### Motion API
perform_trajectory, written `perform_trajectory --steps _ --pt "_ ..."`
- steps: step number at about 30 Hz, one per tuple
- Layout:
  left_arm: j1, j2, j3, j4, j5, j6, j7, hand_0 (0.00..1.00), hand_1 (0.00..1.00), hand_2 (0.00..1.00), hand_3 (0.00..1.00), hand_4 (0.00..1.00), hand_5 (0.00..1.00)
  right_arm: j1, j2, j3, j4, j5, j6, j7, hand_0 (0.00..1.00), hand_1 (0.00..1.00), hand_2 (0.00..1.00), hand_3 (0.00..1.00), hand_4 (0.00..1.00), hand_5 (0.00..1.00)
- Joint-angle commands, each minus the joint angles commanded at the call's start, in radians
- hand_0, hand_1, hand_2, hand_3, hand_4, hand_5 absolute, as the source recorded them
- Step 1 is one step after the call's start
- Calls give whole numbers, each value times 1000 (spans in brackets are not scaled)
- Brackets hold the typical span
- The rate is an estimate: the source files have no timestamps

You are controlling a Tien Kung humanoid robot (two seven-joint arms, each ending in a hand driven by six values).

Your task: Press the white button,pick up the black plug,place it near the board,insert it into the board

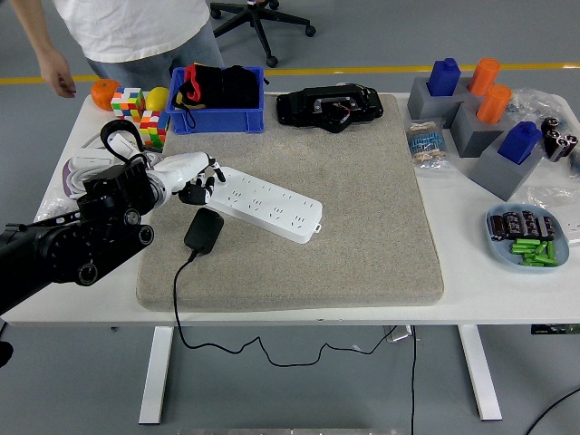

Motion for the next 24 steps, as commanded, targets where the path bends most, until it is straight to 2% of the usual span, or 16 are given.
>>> perform_trajectory --steps 11,24 --pt "-11 -30 32 45 40 9 8 10 23 124 656 136 2 -1 0 -2 1 0 0 0 743 712 689 640 703 396" --pt "-35 -33 105 31 82 11 13 9 23 126 652 136 2 0 2 1 0 0 0 0 743 713 689 640 702 396"
